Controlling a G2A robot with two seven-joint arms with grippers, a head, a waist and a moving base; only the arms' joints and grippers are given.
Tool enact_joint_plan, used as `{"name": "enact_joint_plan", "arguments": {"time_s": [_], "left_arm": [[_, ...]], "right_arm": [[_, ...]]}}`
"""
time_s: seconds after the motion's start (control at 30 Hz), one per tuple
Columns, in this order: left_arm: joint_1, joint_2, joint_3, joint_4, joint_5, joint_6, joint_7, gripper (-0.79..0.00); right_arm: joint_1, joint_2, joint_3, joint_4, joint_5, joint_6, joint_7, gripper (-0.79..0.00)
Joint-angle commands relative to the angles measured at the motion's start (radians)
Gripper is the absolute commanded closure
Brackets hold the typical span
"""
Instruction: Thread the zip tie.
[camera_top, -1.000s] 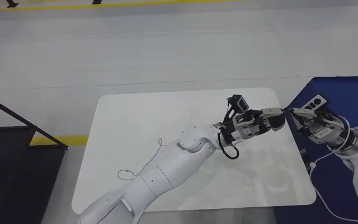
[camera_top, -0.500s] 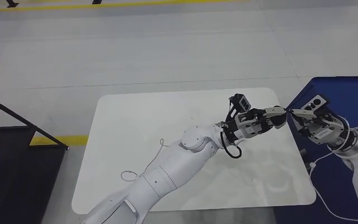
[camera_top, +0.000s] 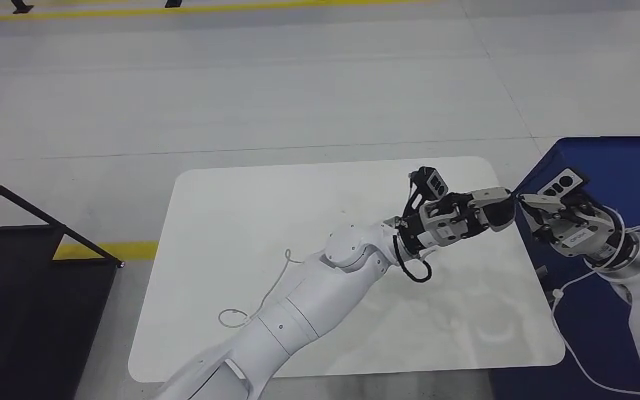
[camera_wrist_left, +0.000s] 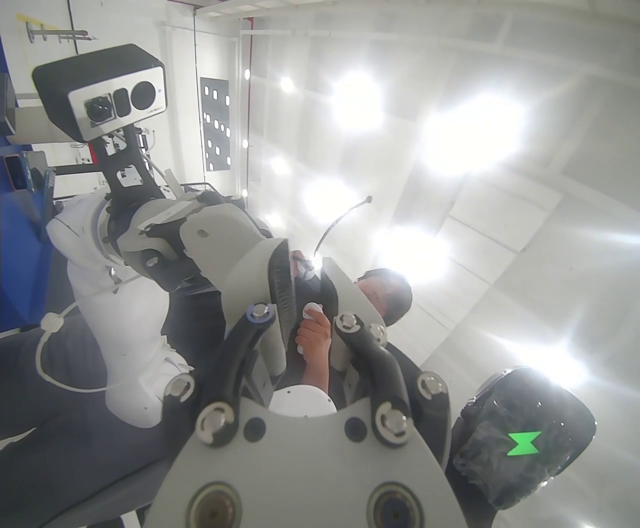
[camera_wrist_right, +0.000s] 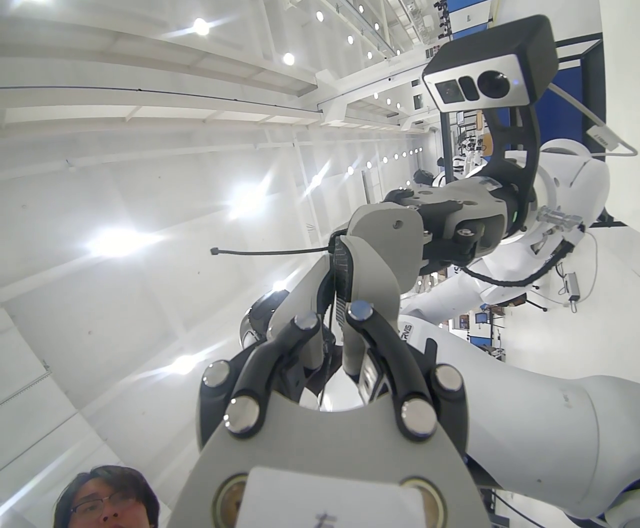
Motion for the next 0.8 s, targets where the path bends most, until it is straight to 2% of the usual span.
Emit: {"name": "enact_joint_plan", "arguments": {"time_s": [0.0,0.2,0.57,0.6,0.67,0.77], "left_arm": [[0.005,-0.002,-0.007,0.0,0.005,0.004,-0.004,-0.154],[0.019,-0.008,-0.026,-0.006,0.023,0.008,-0.007,0.0],[0.037,-0.018,-0.055,-0.01,0.05,0.021,-0.019,0.0],[0.038,-0.019,-0.058,-0.01,0.052,0.022,-0.02,-0.058],[0.04,-0.021,-0.062,-0.01,0.058,0.023,-0.023,-0.24],[0.042,-0.024,-0.069,-0.01,0.066,0.022,-0.024,-0.36]], "right_arm": [[0.0,-0.001,0.001,0.0,-0.001,0.002,0.0,0.0],[0.0,-0.005,0.005,-0.002,0.0,0.005,0.002,0.0],[0.002,-0.013,0.012,0.0,0.003,0.01,0.0,0.0],[0.002,-0.013,0.012,0.0,0.002,0.011,0.0,0.0],[0.003,-0.014,0.012,-0.001,-0.001,0.012,0.003,0.0],[0.004,-0.016,0.013,0.0,-0.005,0.014,0.005,0.0]]}}
